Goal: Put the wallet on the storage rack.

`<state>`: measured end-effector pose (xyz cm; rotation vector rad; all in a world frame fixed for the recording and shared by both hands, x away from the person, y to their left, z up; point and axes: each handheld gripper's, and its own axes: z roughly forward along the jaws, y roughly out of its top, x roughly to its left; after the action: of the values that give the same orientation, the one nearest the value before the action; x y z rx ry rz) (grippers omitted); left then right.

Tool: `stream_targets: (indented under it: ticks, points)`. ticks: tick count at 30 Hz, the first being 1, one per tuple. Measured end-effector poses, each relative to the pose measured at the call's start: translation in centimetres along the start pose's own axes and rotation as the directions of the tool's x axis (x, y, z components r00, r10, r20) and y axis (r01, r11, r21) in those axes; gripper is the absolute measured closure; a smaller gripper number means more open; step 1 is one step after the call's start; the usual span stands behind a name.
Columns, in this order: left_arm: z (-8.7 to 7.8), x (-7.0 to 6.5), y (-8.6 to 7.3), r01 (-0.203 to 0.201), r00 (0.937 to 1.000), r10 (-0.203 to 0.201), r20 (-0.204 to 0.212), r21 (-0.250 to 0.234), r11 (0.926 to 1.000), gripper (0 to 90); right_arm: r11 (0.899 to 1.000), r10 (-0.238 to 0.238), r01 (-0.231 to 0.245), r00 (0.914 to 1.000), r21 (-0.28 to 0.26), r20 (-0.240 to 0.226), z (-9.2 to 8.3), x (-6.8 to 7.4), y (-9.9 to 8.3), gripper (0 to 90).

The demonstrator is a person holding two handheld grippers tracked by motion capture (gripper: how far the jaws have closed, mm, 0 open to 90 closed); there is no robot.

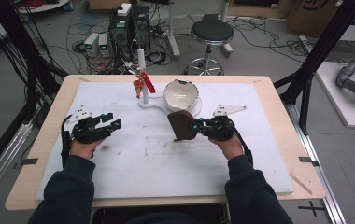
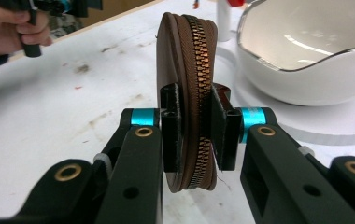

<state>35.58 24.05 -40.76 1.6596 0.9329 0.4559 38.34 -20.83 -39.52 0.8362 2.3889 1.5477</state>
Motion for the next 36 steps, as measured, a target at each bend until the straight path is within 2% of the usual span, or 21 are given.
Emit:
stream_targets:
  ticks: [3,10,19,27,33,35,36]
  points:
    - [0.0,0.0,-0.1,-0.005,1.0,0.005,-0.004,0.006,1.0,48.4,1.0,-0.003,0.004,0.9999,-0.02,0.015,-0.5,0.0,0.2,78.3]
    - [0.3,-0.1,-0.2,-0.014,0.9999,0.014,0.0,0.019,0.9997,50.1,0.996,-0.048,0.052,0.997,-0.075,0.06,-1.7,0.2,1.9,79.3]
    - [0.5,-0.1,-0.2,-0.015,0.9999,0.015,0.005,0.024,0.9996,50.8,0.989,-0.087,0.1,0.989,-0.106,0.12,-1.6,-0.6,5.4,79.8]
    - [0.5,0.0,-0.2,-0.014,0.9999,0.014,0.008,0.019,0.9997,51.3,0.981,-0.142,0.165,0.9688,-0.101,0.203,-0.2,-1.8,9.0,79.9]
    - [0.4,0.2,-0.2,-0.013,0.9999,0.013,0.005,0.015,0.9998,51.7,0.976,-0.211,0.219,0.9434,-0.003,0.256,1.9,-2.9,10.1,79.9]
    - [0.3,0.2,-0.2,-0.01,0.9999,0.01,0.003,0.009,0.9999,51.8,0.968,-0.248,0.247,0.9298,0.039,0.272,2.6,-3.4,10.1,79.9]
    - [0.3,0.2,-0.2,-0.005,1.0,0.005,0.004,0.006,1.0,51.8,0.967,-0.255,0.249,0.9272,0.058,0.274,2.9,-3.5,10.1,79.9]
